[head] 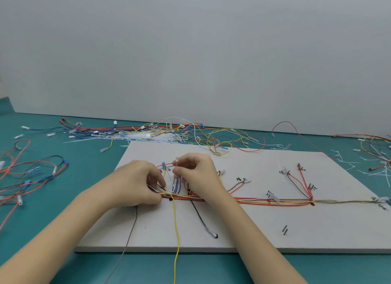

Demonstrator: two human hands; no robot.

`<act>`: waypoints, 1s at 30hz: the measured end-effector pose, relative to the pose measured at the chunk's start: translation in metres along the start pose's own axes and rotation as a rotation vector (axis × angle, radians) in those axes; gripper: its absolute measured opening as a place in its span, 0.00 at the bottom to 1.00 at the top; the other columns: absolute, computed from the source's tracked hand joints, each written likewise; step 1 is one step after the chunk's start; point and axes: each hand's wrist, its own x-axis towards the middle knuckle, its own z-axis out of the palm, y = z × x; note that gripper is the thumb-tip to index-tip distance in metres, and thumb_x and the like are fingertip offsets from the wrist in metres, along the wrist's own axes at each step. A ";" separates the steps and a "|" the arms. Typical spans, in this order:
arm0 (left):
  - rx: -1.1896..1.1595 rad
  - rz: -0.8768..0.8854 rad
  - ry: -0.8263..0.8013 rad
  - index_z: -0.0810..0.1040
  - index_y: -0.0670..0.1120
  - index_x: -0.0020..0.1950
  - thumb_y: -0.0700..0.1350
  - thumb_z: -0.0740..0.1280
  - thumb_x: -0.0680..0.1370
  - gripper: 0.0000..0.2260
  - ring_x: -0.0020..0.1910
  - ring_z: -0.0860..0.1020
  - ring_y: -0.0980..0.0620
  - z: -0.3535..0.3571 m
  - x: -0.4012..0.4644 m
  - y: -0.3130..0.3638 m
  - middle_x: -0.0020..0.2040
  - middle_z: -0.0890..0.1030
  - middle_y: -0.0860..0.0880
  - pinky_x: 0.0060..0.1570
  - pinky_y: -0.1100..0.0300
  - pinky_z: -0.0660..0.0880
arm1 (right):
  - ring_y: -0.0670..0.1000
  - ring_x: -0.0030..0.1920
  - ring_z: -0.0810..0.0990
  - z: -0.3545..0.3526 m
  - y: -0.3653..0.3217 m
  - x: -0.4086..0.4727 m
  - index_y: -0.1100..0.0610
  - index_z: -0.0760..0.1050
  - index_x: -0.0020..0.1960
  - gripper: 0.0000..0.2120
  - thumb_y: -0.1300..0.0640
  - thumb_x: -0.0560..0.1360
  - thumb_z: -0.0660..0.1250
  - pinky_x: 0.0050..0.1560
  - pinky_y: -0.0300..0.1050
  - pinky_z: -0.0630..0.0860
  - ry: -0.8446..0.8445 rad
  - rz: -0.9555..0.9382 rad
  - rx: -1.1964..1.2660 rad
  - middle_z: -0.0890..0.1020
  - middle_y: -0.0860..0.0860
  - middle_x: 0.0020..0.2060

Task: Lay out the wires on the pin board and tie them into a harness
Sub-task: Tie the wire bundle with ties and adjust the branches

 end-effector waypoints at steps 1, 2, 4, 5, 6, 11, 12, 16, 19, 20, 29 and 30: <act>0.054 0.005 0.009 0.83 0.60 0.43 0.56 0.67 0.59 0.14 0.41 0.78 0.64 0.001 -0.001 0.001 0.39 0.81 0.60 0.46 0.58 0.78 | 0.49 0.31 0.79 0.000 0.000 0.001 0.63 0.80 0.44 0.07 0.72 0.71 0.68 0.31 0.33 0.72 -0.006 0.003 -0.017 0.81 0.52 0.31; 0.102 0.014 0.019 0.82 0.60 0.44 0.57 0.65 0.59 0.15 0.42 0.77 0.65 0.002 -0.001 0.003 0.39 0.80 0.61 0.46 0.58 0.78 | 0.49 0.31 0.78 0.001 0.000 0.002 0.62 0.80 0.43 0.08 0.72 0.71 0.68 0.32 0.34 0.72 -0.011 0.004 -0.041 0.82 0.54 0.32; 0.149 0.025 0.034 0.81 0.61 0.43 0.58 0.64 0.59 0.15 0.43 0.76 0.66 0.002 -0.002 0.006 0.39 0.79 0.62 0.46 0.60 0.77 | 0.49 0.33 0.79 0.003 -0.001 0.004 0.61 0.81 0.42 0.08 0.73 0.70 0.70 0.36 0.36 0.75 -0.021 -0.006 -0.069 0.84 0.59 0.37; 0.148 0.028 0.038 0.82 0.60 0.42 0.58 0.65 0.59 0.14 0.43 0.76 0.66 0.001 -0.002 0.006 0.39 0.80 0.62 0.46 0.61 0.76 | 0.48 0.34 0.80 0.005 -0.002 0.004 0.61 0.81 0.42 0.08 0.73 0.69 0.70 0.39 0.37 0.77 -0.028 -0.013 -0.072 0.85 0.60 0.40; 0.142 0.034 0.041 0.82 0.60 0.41 0.57 0.65 0.59 0.13 0.42 0.77 0.66 0.000 -0.002 0.006 0.38 0.80 0.63 0.47 0.62 0.76 | 0.48 0.36 0.80 0.007 -0.002 0.004 0.61 0.81 0.42 0.08 0.72 0.68 0.71 0.43 0.40 0.78 -0.037 -0.015 -0.076 0.85 0.59 0.42; 0.009 0.036 0.005 0.83 0.59 0.37 0.48 0.72 0.64 0.06 0.41 0.80 0.65 -0.003 -0.002 0.004 0.37 0.83 0.62 0.45 0.61 0.78 | 0.48 0.35 0.80 0.007 0.004 0.000 0.54 0.80 0.42 0.11 0.68 0.68 0.71 0.46 0.49 0.79 -0.131 0.039 -0.174 0.85 0.53 0.34; -0.030 0.035 -0.006 0.84 0.57 0.37 0.45 0.73 0.65 0.06 0.40 0.80 0.64 -0.002 -0.001 0.003 0.37 0.83 0.61 0.45 0.60 0.78 | 0.48 0.34 0.80 0.006 0.004 -0.001 0.54 0.81 0.44 0.11 0.68 0.68 0.71 0.44 0.47 0.79 -0.155 0.044 -0.188 0.84 0.51 0.32; -0.111 0.058 0.007 0.83 0.53 0.35 0.41 0.75 0.66 0.07 0.38 0.81 0.56 -0.001 0.002 0.002 0.35 0.83 0.55 0.42 0.55 0.79 | 0.47 0.35 0.81 0.004 0.002 -0.004 0.54 0.81 0.45 0.10 0.67 0.69 0.69 0.45 0.46 0.79 -0.216 0.034 -0.200 0.84 0.52 0.32; -0.129 0.069 0.004 0.82 0.50 0.33 0.39 0.77 0.66 0.07 0.27 0.76 0.57 -0.002 0.002 0.002 0.28 0.79 0.54 0.30 0.64 0.72 | 0.46 0.34 0.80 0.002 0.002 -0.006 0.56 0.81 0.46 0.08 0.67 0.73 0.66 0.45 0.41 0.77 -0.225 0.027 -0.170 0.83 0.52 0.32; -0.124 0.075 -0.016 0.82 0.49 0.33 0.39 0.76 0.67 0.07 0.24 0.74 0.58 -0.001 0.002 0.003 0.25 0.78 0.54 0.27 0.67 0.69 | 0.45 0.34 0.80 0.002 0.002 -0.007 0.57 0.80 0.46 0.07 0.66 0.74 0.66 0.44 0.39 0.76 -0.228 0.026 -0.157 0.83 0.51 0.32; -0.054 0.107 -0.036 0.81 0.53 0.34 0.39 0.71 0.68 0.09 0.28 0.75 0.61 0.001 -0.001 0.006 0.27 0.78 0.60 0.28 0.72 0.68 | 0.47 0.41 0.78 0.006 0.005 -0.008 0.61 0.84 0.50 0.08 0.63 0.76 0.66 0.49 0.46 0.76 -0.180 -0.001 -0.258 0.85 0.55 0.42; -0.060 0.102 -0.052 0.81 0.53 0.33 0.39 0.70 0.69 0.10 0.27 0.75 0.62 0.002 -0.001 0.006 0.26 0.77 0.61 0.27 0.72 0.67 | 0.47 0.42 0.78 0.006 0.005 -0.008 0.61 0.84 0.50 0.08 0.62 0.76 0.66 0.50 0.47 0.76 -0.175 0.002 -0.263 0.85 0.55 0.43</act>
